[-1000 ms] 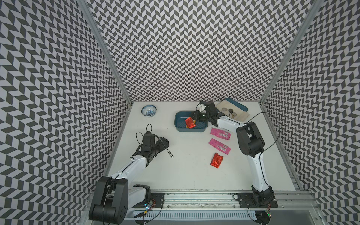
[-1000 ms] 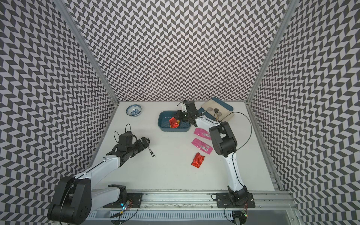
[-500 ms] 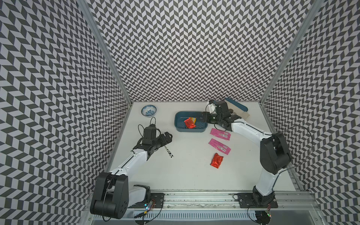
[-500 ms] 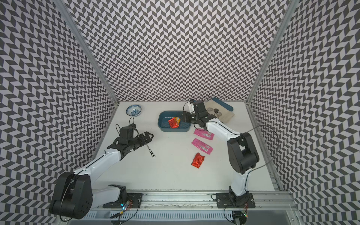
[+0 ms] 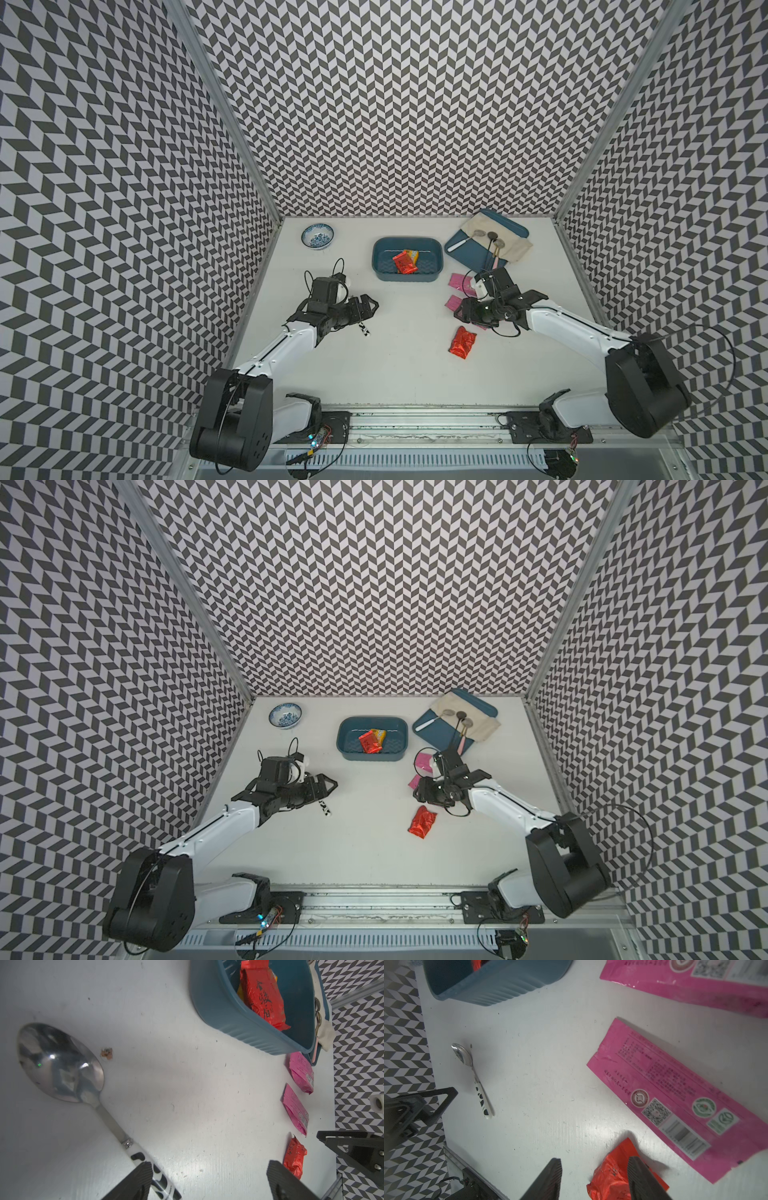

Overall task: Put the tea bags into the storage box
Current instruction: Adjust the tea bag at the center of the board.

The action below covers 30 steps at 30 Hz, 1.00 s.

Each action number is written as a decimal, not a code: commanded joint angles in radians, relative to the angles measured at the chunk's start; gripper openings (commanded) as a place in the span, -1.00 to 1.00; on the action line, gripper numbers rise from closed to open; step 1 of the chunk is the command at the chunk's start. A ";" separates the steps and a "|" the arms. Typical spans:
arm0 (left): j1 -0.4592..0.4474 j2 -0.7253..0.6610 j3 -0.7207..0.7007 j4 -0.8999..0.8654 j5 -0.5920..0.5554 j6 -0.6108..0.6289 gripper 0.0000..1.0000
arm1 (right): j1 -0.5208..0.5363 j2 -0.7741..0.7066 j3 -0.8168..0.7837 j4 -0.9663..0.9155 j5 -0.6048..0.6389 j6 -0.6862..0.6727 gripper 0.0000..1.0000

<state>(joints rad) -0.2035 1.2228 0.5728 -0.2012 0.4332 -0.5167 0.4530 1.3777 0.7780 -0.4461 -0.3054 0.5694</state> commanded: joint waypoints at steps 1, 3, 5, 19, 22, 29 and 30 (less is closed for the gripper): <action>-0.005 -0.026 -0.007 0.019 0.039 0.017 0.82 | -0.004 -0.037 -0.045 0.009 0.050 0.035 0.09; -0.006 -0.027 0.000 0.018 0.048 0.013 0.82 | -0.018 -0.046 -0.061 0.007 0.072 0.036 0.09; -0.005 -0.025 0.011 0.022 0.050 0.006 0.82 | -0.042 -0.045 -0.079 0.020 0.067 0.030 0.07; -0.008 -0.042 0.026 -0.002 0.001 -0.042 0.82 | -0.083 -0.094 -0.216 0.213 -0.204 -0.076 -0.01; -0.008 -0.065 0.001 0.001 -0.008 -0.049 0.82 | -0.080 -0.123 -0.276 0.221 -0.238 -0.075 0.04; -0.008 -0.064 -0.018 -0.006 -0.010 -0.038 0.82 | -0.072 -0.224 -0.337 0.193 -0.269 -0.071 0.07; -0.009 -0.065 -0.018 -0.006 -0.010 -0.037 0.82 | -0.063 -0.236 -0.341 0.189 -0.265 -0.069 0.07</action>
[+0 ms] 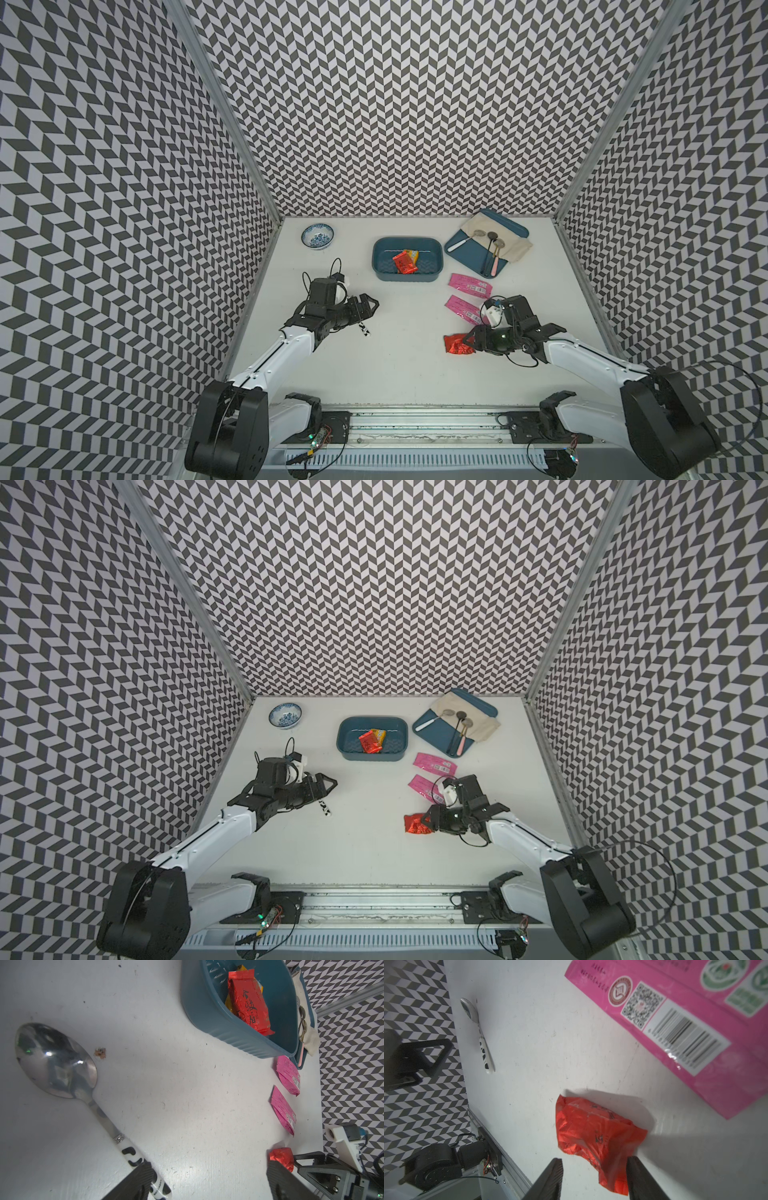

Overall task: Put the tea bags into the storage box
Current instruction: Adjust the tea bag at the center of the board, then pick up the tea bag from the center of the board.

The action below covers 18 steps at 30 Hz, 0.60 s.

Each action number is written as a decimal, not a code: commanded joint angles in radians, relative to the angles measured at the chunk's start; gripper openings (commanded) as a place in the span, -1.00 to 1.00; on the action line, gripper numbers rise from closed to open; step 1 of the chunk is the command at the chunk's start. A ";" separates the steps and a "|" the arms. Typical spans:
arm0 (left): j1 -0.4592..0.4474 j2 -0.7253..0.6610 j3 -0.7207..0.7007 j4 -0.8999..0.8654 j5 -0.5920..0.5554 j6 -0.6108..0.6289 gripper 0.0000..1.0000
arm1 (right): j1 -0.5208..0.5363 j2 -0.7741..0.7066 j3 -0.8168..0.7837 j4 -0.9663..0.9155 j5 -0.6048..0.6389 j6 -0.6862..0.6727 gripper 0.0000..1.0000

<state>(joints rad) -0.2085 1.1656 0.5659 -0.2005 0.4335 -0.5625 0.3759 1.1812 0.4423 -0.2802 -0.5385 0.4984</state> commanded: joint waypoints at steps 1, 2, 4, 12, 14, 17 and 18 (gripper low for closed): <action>-0.003 -0.009 -0.013 -0.007 -0.012 0.012 0.82 | 0.026 -0.047 -0.008 0.021 -0.020 0.001 0.07; -0.003 -0.012 -0.014 -0.007 -0.012 0.012 0.82 | 0.032 -0.054 -0.011 0.017 -0.001 -0.001 0.06; -0.003 -0.015 -0.015 -0.007 -0.013 0.011 0.82 | 0.034 -0.052 -0.017 0.015 0.030 -0.004 0.05; -0.003 -0.032 -0.018 -0.016 -0.018 0.014 0.82 | 0.076 -0.024 0.013 -0.095 0.183 0.005 0.05; -0.003 -0.036 -0.023 -0.015 -0.021 0.014 0.82 | 0.088 -0.031 0.020 -0.110 0.234 0.012 0.07; -0.003 -0.037 -0.025 -0.016 -0.018 0.014 0.82 | 0.105 -0.007 0.030 -0.099 0.246 0.022 0.07; -0.004 -0.038 -0.024 -0.016 -0.019 0.014 0.82 | 0.117 0.005 0.033 -0.092 0.248 0.024 0.07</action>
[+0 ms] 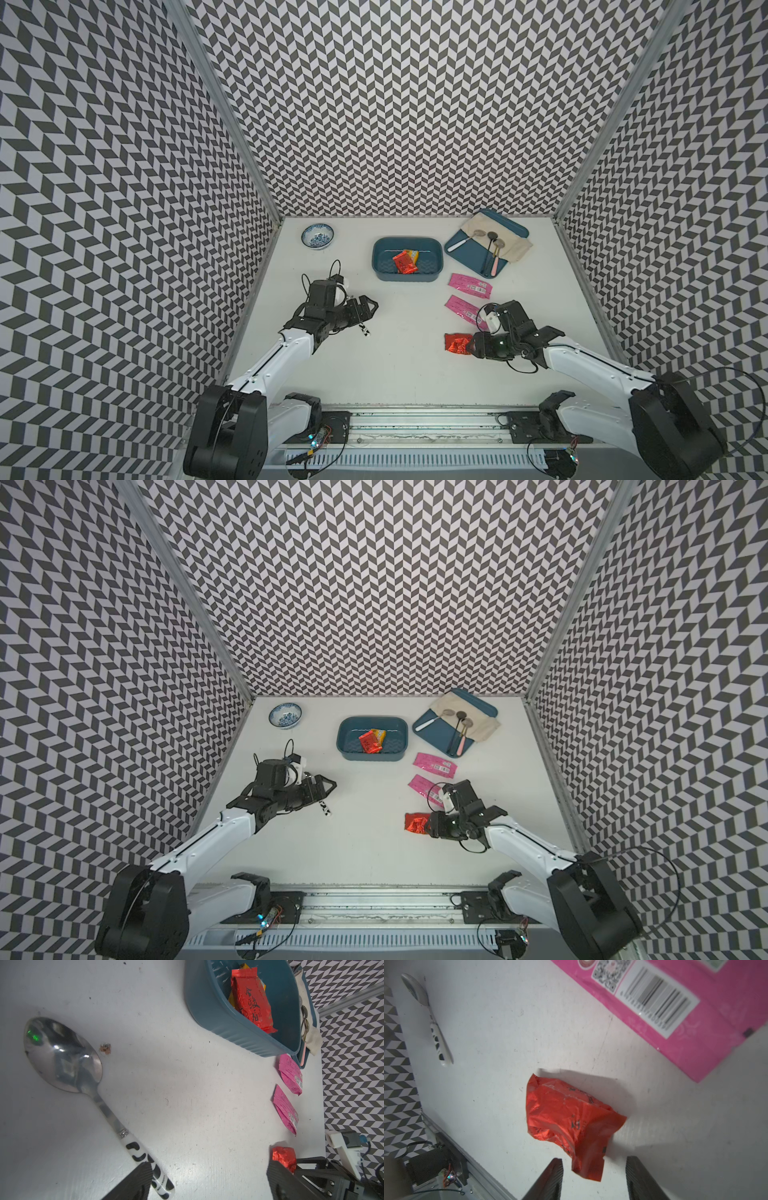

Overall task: Put the tea bags into the storage box
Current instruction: Pick up the tea bag from the center of the board.

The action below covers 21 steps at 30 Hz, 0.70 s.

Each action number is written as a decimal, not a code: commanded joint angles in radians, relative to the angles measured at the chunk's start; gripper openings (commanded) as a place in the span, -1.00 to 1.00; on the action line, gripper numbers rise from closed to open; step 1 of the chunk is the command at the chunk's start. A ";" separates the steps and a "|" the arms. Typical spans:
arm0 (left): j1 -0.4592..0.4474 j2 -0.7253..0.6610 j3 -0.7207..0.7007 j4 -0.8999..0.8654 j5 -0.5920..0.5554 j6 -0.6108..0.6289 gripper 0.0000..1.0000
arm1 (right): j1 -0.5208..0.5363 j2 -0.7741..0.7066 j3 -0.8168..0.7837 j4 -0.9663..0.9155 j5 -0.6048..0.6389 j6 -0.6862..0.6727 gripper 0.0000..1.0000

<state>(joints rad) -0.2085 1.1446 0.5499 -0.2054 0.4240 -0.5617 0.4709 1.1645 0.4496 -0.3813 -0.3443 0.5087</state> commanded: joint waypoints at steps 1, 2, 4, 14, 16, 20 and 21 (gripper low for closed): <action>-0.003 -0.017 -0.009 -0.012 -0.009 0.016 0.82 | 0.034 0.036 0.027 0.018 0.055 0.020 0.07; -0.004 -0.017 -0.007 -0.014 -0.009 0.019 0.82 | 0.050 0.049 0.030 0.032 0.054 0.026 0.07; -0.003 -0.016 -0.005 -0.017 -0.012 0.022 0.83 | 0.077 0.072 0.032 0.057 0.056 0.042 0.06; -0.003 -0.040 -0.013 -0.043 -0.031 0.046 0.83 | 0.107 0.104 0.021 0.080 0.085 0.090 -0.70; -0.004 -0.041 -0.010 -0.043 -0.036 0.049 0.83 | 0.106 0.100 0.028 0.082 0.080 0.092 -0.85; -0.004 -0.031 -0.003 -0.048 -0.036 0.063 0.83 | 0.107 0.100 0.077 0.075 0.067 0.093 -1.00; -0.003 -0.030 0.000 -0.048 -0.036 0.067 0.83 | 0.107 0.100 0.098 0.068 0.062 0.089 -1.00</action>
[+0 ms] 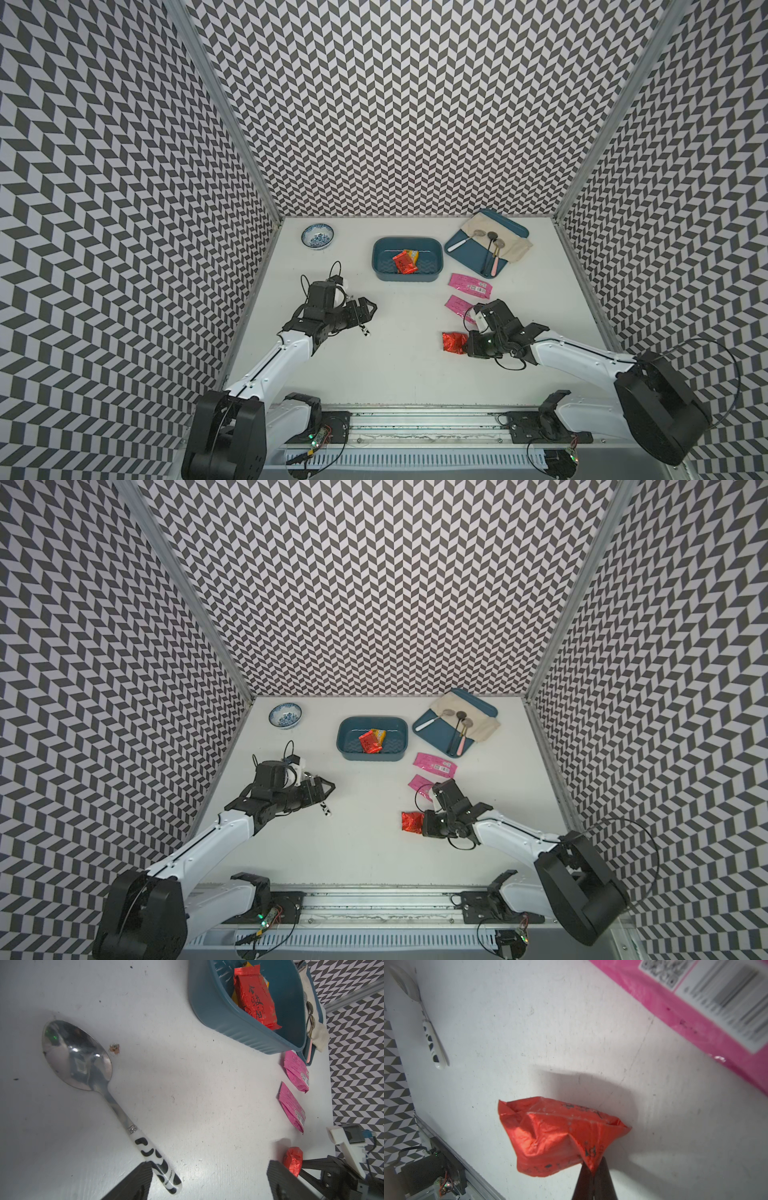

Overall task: Put the tea bags into the storage box
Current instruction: Pick up the tea bag from the center of the board, then place the tea bag in the storage box.

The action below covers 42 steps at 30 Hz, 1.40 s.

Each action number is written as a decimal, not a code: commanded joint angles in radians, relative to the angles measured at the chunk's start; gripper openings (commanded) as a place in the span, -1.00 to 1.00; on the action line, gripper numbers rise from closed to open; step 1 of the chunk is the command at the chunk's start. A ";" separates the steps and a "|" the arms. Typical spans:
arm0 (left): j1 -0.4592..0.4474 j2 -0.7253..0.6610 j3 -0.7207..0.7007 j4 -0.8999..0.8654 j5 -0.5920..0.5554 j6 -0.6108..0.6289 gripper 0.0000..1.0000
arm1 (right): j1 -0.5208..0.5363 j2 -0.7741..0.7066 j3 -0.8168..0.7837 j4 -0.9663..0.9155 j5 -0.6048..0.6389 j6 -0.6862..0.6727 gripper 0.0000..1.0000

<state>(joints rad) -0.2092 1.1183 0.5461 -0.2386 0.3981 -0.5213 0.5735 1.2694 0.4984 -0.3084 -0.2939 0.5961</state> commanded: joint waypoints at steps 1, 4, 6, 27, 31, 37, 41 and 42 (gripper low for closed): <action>-0.003 0.000 0.006 -0.014 -0.011 0.028 0.83 | 0.005 -0.004 0.076 -0.014 0.012 -0.002 -1.00; -0.002 0.009 0.015 -0.011 -0.018 0.029 0.83 | 0.003 0.008 0.164 -0.031 0.016 -0.018 -1.00; -0.001 0.018 0.023 -0.003 -0.021 0.024 0.83 | 0.002 0.038 0.232 -0.031 0.020 -0.035 -1.00; 0.027 0.078 0.061 0.002 -0.038 0.005 0.84 | -0.113 0.776 1.059 0.030 0.048 -0.127 -1.00; 0.031 0.078 0.056 0.001 -0.047 0.008 0.84 | -0.115 0.830 1.115 -0.010 0.057 -0.132 -0.92; 0.033 0.090 0.066 0.009 -0.050 0.013 0.84 | -0.115 0.772 1.116 -0.006 0.065 -0.140 -0.34; 0.033 0.104 0.076 0.007 -0.049 0.030 0.84 | -0.117 0.685 1.059 -0.040 0.068 -0.153 -0.24; 0.033 0.106 0.076 0.008 -0.049 0.035 0.84 | -0.118 0.659 1.028 -0.051 0.068 -0.156 -0.24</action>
<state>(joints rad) -0.1825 1.2140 0.5938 -0.2340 0.3595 -0.5121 0.4595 2.0331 1.5696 -0.3450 -0.2363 0.4599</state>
